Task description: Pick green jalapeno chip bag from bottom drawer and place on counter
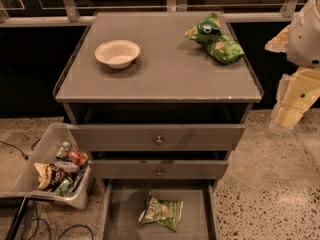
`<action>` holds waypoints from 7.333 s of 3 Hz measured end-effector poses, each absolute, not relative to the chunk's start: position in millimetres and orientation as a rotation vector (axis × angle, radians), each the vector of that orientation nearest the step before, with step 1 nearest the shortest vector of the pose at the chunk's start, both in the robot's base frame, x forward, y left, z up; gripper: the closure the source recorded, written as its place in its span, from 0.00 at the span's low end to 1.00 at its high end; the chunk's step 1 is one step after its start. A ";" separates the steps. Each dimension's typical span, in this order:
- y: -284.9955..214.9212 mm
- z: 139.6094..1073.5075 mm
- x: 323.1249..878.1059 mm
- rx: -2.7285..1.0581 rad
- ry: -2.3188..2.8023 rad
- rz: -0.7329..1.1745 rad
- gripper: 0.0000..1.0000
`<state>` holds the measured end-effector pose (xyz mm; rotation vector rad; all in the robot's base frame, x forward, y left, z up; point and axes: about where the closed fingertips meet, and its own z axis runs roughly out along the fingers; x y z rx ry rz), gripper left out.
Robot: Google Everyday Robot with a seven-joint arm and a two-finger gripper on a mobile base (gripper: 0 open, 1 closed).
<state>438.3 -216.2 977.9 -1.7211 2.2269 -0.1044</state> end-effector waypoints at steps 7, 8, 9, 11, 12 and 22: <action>-140.5 790.7 387.7 -1.623 1.934 0.117 0.00; -140.1 785.1 388.5 -1.635 1.931 0.108 0.00; -139.7 754.7 397.6 -1.648 1.931 0.092 0.00; -154.4 643.3 410.1 -1.616 1.916 0.185 0.00; -162.1 596.7 414.8 -1.559 1.919 0.287 0.00; -96.3 328.3 458.4 -1.374 1.912 0.555 0.00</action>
Offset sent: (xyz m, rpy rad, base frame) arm -0.0225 -0.0173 -0.0121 0.0274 -0.0154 0.0333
